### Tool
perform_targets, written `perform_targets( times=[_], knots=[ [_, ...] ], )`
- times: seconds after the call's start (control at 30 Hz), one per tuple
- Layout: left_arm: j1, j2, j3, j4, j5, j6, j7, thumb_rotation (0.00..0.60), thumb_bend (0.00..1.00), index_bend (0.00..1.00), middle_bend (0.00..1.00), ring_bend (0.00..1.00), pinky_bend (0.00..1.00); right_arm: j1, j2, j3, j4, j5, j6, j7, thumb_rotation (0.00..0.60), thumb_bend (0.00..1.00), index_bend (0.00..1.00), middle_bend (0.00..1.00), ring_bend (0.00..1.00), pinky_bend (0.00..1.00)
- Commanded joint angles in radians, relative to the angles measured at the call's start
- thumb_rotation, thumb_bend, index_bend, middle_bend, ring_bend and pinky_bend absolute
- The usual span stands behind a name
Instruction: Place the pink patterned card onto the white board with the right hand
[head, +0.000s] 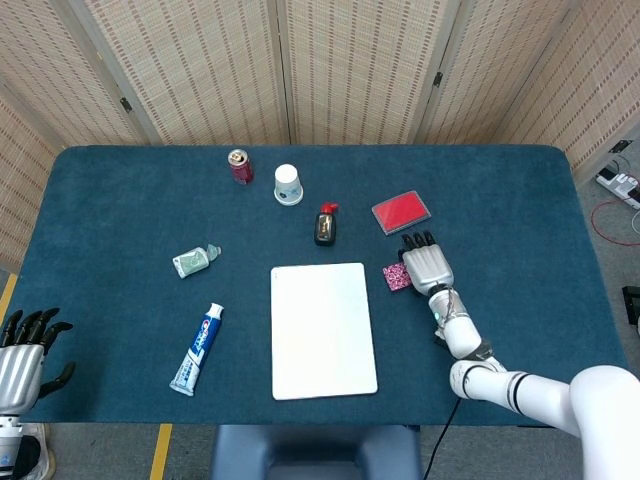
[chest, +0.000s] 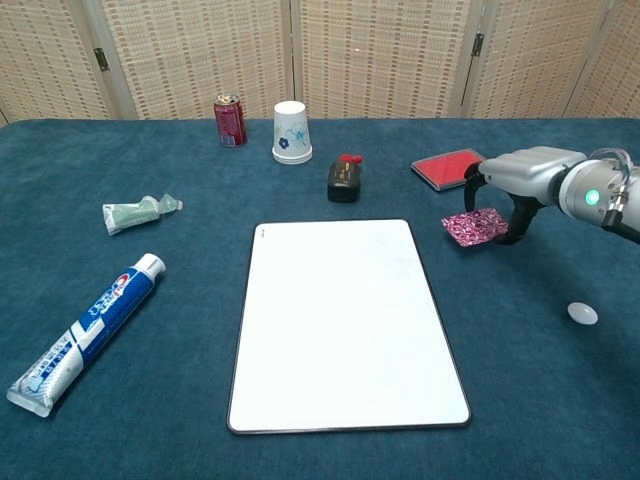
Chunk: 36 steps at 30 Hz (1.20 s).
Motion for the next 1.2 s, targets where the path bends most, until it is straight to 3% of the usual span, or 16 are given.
perform_targets(
  times=[0.03,0.27,0.6,0.73,0.83,0.9,1.03,1.2],
  knots=[
    [0.0,0.001,-0.001,-0.003,0.002,0.002,0.002,0.6,0.34,0.31,0.17,0.14,0.0,0.0,0.07,0.013,-0.149,-0.051,0.05,-0.004,0.6,0.33,0.43,0.1,0.01,0.0],
    [-0.002,0.004,-0.001,-0.016,0.012,0.009,0.006,0.6,0.34,0.31,0.17,0.14,0.0,0.035,0.057,-0.002,-0.279,-0.07,0.065,-0.069,0.6,0.33,0.43,0.1,0.01,0.0],
    [0.004,0.005,0.0,-0.01,0.014,0.016,-0.004,0.6,0.34,0.31,0.17,0.14,0.0,0.116,-0.073,0.003,-0.241,0.01,0.062,-0.162,0.6,0.33,0.43,0.1,0.01,0.0],
    [0.01,0.007,0.0,-0.002,0.005,0.017,-0.014,0.6,0.34,0.31,0.17,0.14,0.0,0.127,-0.088,-0.004,-0.234,0.012,0.072,-0.178,0.6,0.34,0.26,0.09,0.01,0.0],
    [0.012,0.009,-0.001,0.003,0.0,0.017,-0.02,0.6,0.34,0.31,0.17,0.14,0.0,0.119,-0.072,-0.013,-0.255,0.006,0.089,-0.174,0.6,0.34,0.13,0.09,0.0,0.0],
    [0.012,0.008,-0.001,0.004,0.003,0.017,-0.022,0.6,0.34,0.31,0.17,0.14,0.0,0.107,-0.051,-0.02,-0.278,-0.011,0.104,-0.16,0.6,0.34,0.1,0.08,0.0,0.0],
    [0.01,0.008,0.001,0.001,0.011,0.018,-0.025,0.6,0.34,0.31,0.17,0.14,0.0,0.061,0.007,-0.041,-0.329,-0.076,0.14,-0.101,0.6,0.34,0.08,0.08,0.0,0.0],
    [0.007,0.009,-0.001,0.002,0.012,0.014,-0.025,0.6,0.34,0.31,0.17,0.14,0.0,-0.031,0.11,-0.11,-0.407,-0.2,0.217,-0.025,0.6,0.34,0.13,0.09,0.0,0.0]
  ],
)
